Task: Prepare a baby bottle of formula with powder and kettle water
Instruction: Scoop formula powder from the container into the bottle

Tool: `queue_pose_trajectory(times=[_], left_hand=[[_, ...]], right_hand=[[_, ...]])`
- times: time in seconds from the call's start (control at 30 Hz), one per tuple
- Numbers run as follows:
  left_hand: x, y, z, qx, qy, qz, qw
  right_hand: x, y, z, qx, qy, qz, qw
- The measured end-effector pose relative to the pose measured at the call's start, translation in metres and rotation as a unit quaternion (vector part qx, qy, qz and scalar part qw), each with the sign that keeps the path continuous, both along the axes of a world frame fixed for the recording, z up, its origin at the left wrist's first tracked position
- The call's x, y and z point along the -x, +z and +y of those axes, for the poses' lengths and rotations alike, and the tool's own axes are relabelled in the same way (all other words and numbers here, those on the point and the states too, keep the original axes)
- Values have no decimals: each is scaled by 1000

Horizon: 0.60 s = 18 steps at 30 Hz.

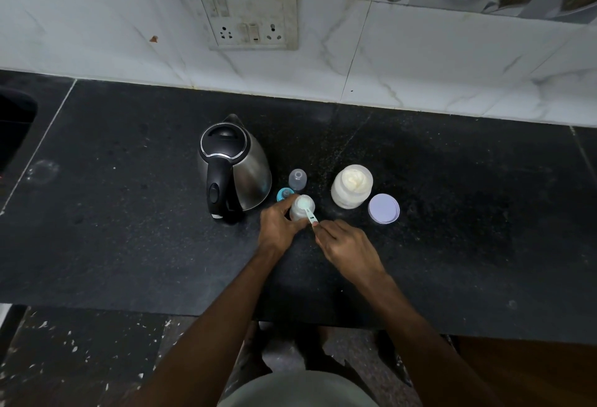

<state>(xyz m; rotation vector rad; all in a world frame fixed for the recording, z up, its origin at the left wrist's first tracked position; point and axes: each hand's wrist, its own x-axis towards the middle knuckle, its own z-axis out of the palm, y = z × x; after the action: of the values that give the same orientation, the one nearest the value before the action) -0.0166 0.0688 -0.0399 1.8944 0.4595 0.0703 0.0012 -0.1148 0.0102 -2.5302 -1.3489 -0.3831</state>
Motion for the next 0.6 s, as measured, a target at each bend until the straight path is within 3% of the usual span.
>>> queue_pose_trajectory(times=[0.2, 0.27, 0.33, 0.37, 0.43, 0.5, 0.6], left_hand=[[-1, -1, -1, 3, 7, -1, 1000], [-1, -2, -1, -2, 7, 1, 1000], [-1, -2, -1, -10, 6, 4, 1000], [-1, -2, -1, -8, 6, 5, 1000], [-1, -3, 0, -7, 0, 0, 1000], [-1, -3, 0, -13, -7, -5, 1000], [-1, -3, 0, -23, -7, -8, 1000]], right_hand=[[-2, 2, 2, -34, -9, 48, 998], [-3, 5, 3, -102, -48, 122, 986], [-2, 11, 7, -190, -132, 237, 944], [-3, 15, 10, -242, -189, 318, 897], [-6, 24, 17, -355, -295, 497, 735], [-10, 31, 19, -425, -351, 599, 581], [-13, 34, 13, -454, -379, 671, 447]])
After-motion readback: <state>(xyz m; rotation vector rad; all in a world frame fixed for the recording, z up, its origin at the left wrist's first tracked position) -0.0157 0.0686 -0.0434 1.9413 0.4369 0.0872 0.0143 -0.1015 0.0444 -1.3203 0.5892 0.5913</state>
